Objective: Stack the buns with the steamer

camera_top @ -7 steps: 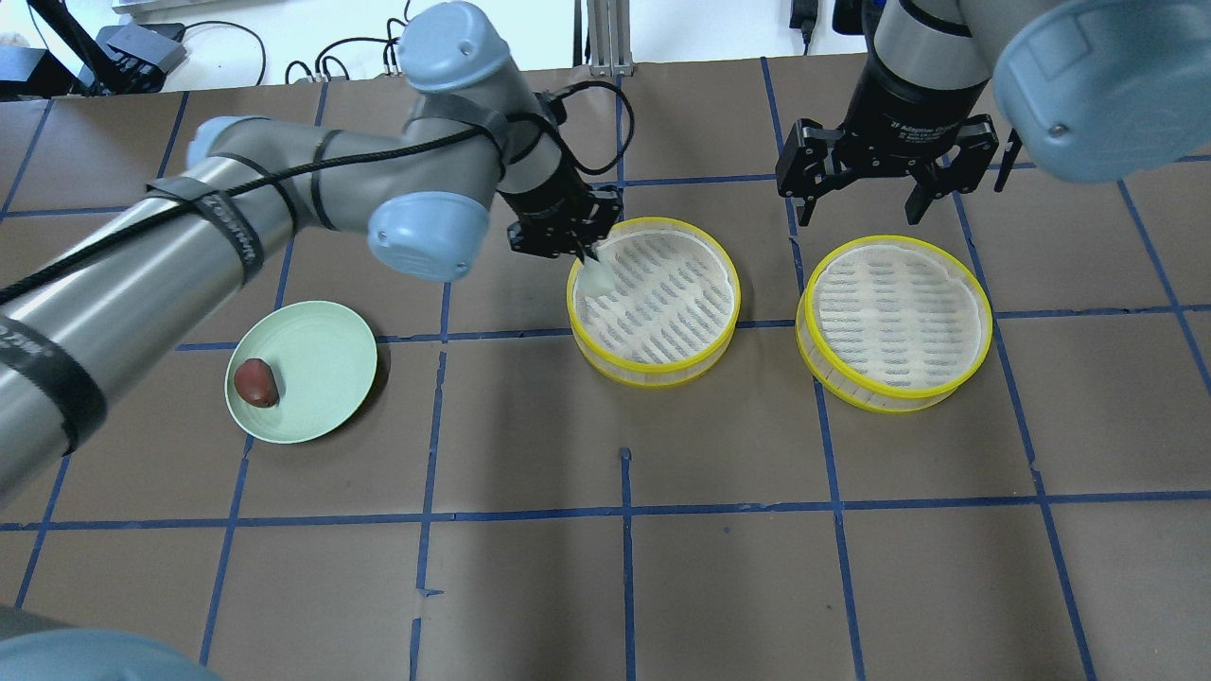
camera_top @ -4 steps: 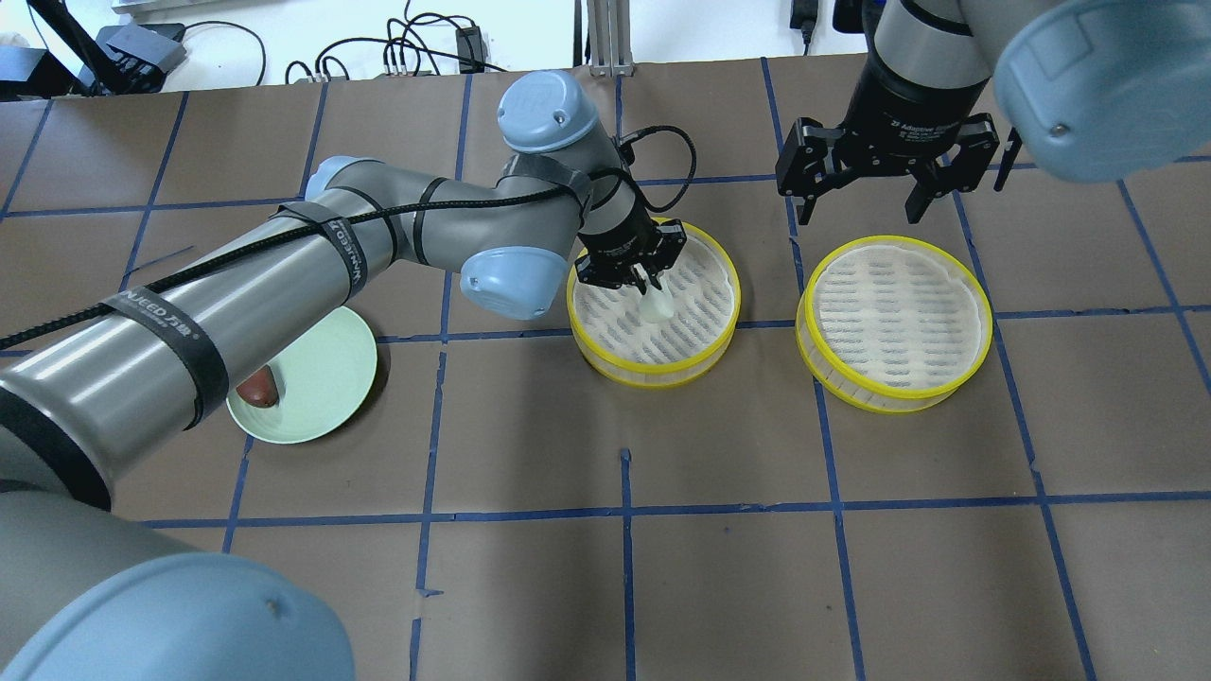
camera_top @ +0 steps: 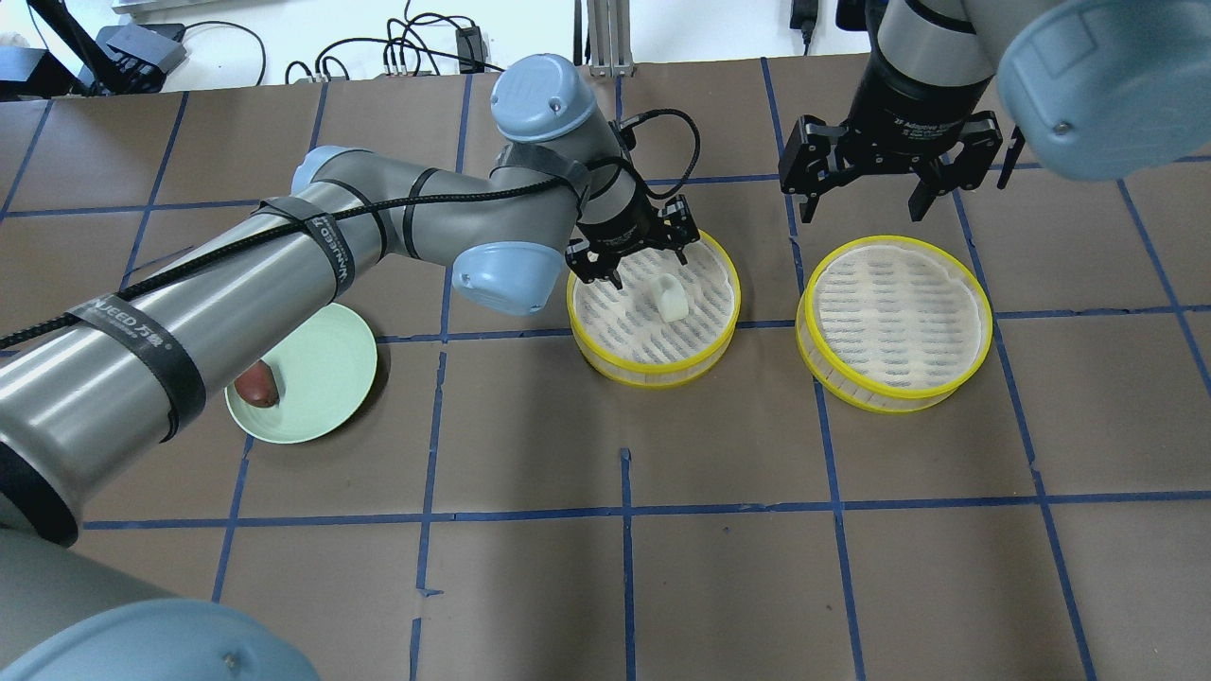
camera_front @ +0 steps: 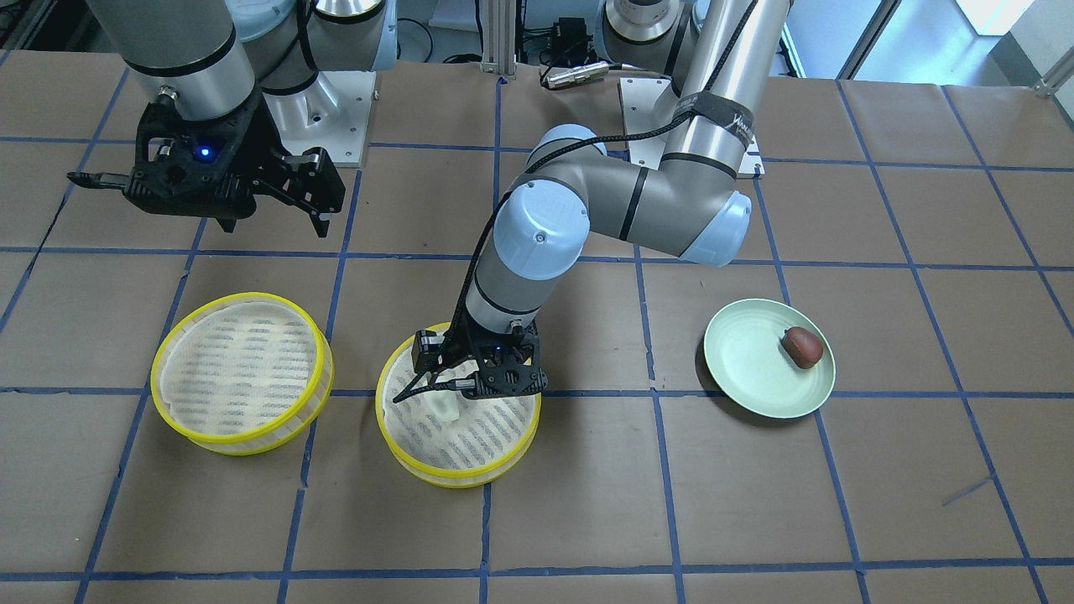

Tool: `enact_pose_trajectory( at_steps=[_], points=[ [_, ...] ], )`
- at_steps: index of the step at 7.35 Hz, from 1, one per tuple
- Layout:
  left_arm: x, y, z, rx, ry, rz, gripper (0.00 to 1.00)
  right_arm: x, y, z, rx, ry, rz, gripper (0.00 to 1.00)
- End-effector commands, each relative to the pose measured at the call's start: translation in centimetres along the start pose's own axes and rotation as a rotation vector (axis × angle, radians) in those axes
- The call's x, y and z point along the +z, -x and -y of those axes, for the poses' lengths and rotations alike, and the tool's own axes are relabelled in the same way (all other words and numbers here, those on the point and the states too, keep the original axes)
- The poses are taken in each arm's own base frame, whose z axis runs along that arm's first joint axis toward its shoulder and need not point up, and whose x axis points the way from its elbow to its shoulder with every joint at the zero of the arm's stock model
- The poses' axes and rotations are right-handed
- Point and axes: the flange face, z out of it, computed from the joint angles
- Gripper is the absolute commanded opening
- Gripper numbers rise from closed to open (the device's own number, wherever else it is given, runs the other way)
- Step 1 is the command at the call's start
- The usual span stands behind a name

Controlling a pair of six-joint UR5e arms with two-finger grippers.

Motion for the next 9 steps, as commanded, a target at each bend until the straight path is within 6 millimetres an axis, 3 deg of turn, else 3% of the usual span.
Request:
enact_pose_trajectory(
  at_steps=[1, 2, 3, 5, 6, 7, 8, 9],
  points=[
    [-4.2, 6.0, 2.9, -0.024, -0.045, 0.161, 0.93, 1.1, -2.4, 0.5, 0.018, 0.025, -0.040, 1.00],
    [-6.7, 8.7, 3.8, 0.001, -0.060, 0.172, 0.93, 3.1, -7.6, 1.2, 0.035, 0.067, -0.033, 1.00],
    [-8.3, 12.6, 5.3, 0.064, -0.063, 0.225, 0.94, 4.8, -11.7, 1.3, 0.019, 0.105, -0.016, 1.00],
    [-9.7, 21.2, 8.6, 0.147, -0.017, 0.262, 0.94, 9.1, -17.8, 2.0, 0.028, 0.089, -0.012, 1.00],
    [-9.8, 25.5, 9.6, 0.185, 0.009, 0.261, 0.94, 13.9, -21.5, 2.7, -0.014, 0.055, -0.016, 1.00],
    [-10.2, 27.7, 10.2, 0.178, 0.009, 0.264, 0.94, 17.9, -25.4, 2.2, -0.043, 0.033, -0.009, 1.00],
    [-10.4, 28.3, 10.3, 0.194, 0.012, 0.279, 0.94, 21.1, -27.5, 1.7, -0.036, -0.001, -0.009, 1.00],
    [-10.3, 29.0, 10.3, 0.233, 0.025, 0.326, 0.94, 24.2, -27.4, 2.2, -0.035, -0.022, 0.026, 1.00]
  ],
)
